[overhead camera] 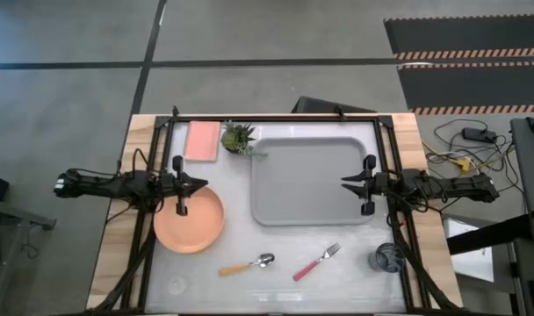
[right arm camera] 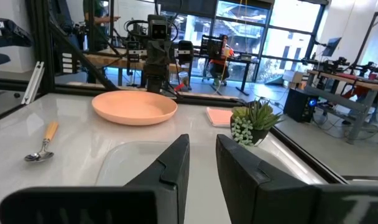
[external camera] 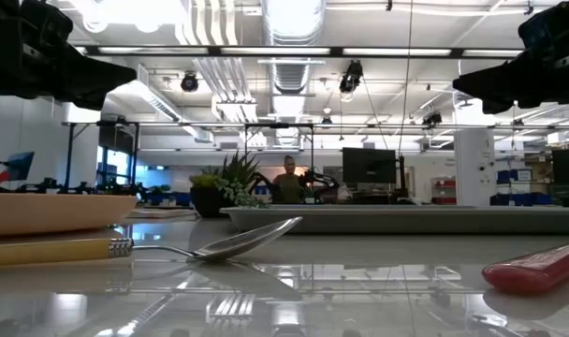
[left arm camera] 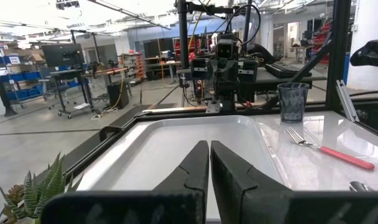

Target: Pick and place plate/cup/fork/spoon on tray

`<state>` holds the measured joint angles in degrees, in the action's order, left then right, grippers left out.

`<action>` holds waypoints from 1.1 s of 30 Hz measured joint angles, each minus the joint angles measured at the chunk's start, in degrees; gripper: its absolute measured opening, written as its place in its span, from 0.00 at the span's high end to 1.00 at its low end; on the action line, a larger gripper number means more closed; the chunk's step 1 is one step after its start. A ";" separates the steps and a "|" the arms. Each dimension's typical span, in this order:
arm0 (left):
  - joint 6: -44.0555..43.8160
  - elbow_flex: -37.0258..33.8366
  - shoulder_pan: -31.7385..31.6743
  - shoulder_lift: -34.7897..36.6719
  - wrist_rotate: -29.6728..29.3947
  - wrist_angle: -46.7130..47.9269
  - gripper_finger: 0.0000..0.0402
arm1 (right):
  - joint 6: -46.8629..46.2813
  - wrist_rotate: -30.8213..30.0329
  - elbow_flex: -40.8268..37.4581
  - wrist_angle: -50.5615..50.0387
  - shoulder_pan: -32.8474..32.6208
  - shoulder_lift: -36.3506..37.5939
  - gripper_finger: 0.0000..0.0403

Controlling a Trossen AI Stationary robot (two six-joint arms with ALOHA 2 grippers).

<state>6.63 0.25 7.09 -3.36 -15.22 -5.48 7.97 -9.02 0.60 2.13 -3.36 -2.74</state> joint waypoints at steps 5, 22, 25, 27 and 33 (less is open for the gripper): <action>0.00 0.00 0.02 0.00 0.00 -0.01 1.00 | -0.03 0.00 -0.02 -0.01 0.00 0.01 0.83; 1.51 0.00 0.00 0.00 0.00 -0.02 1.00 | 2.04 0.00 0.00 0.00 0.00 0.02 0.83; 2.95 0.00 0.01 0.00 0.00 0.01 1.00 | 2.54 -0.01 0.00 0.08 0.00 0.01 0.83; 2.91 0.00 0.00 0.00 0.00 -0.02 1.00 | 2.53 -0.18 -0.02 0.71 0.00 0.00 0.83; 2.77 0.00 0.02 0.00 0.00 -2.19 1.00 | -7.29 -0.17 -0.02 3.85 0.00 0.00 0.83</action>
<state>9.40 0.25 7.11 -3.36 -15.22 -7.68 0.68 -9.18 0.58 5.97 -3.36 -2.74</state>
